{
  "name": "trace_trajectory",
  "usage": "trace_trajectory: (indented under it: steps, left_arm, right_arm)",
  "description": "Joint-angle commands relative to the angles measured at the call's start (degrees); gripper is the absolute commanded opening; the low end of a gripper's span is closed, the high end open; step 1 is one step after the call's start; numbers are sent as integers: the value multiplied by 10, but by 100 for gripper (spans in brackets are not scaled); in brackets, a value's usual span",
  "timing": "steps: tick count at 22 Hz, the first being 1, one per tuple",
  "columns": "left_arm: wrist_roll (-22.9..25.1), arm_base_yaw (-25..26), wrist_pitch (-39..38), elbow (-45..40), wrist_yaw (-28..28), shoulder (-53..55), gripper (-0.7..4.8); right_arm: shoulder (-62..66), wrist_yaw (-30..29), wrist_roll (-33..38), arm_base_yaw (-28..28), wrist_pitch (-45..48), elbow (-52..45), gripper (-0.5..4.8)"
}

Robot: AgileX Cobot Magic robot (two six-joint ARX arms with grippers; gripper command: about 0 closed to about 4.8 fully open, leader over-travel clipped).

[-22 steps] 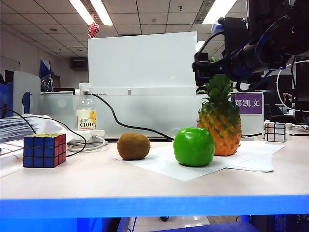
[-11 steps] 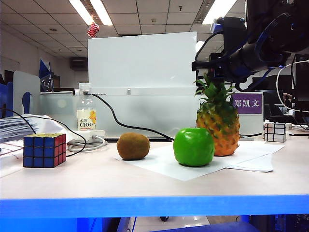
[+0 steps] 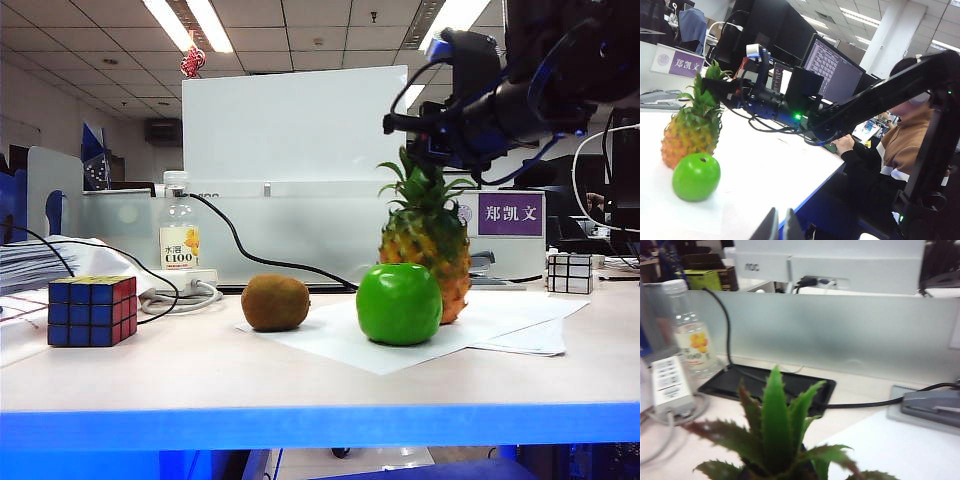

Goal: Arrange all the fruits from large to small from left to right in a row.

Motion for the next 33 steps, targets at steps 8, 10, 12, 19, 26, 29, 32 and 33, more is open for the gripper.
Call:
trace_trajectory:
  steps: [8, 10, 12, 19, 26, 29, 32, 33]
  left_arm:
    - [4, 1, 5, 2, -7, -1, 31]
    - [5, 1, 6, 2, -10, -1, 31]
    - [5, 1, 6, 2, -18, -1, 31]
    - [2, 1, 28, 2, -22, -1, 31]
    - [0, 1, 30, 2, -22, -1, 31]
    - [0, 1, 30, 2, -22, -1, 31]
    - [0, 1, 30, 2, -21, -1, 31]
    - [0, 1, 30, 2, -21, -1, 31]
  right_arm:
    - [-77, -48, 38, 2, 19, 3, -5]
    - [-92, -62, 50, 21, 18, 3, -5]
    - [-100, -68, 50, 48, 18, 3, -5]
    - [-100, -76, -8, 172, -107, 59, -5]
    - [-80, -74, -34, 232, -163, 61, -5]
    - [-62, -54, -52, 245, -160, 61, -5]
    - [-44, -46, -69, 247, -151, 61, -5]
    - [-39, -46, -73, 247, -144, 61, -5]
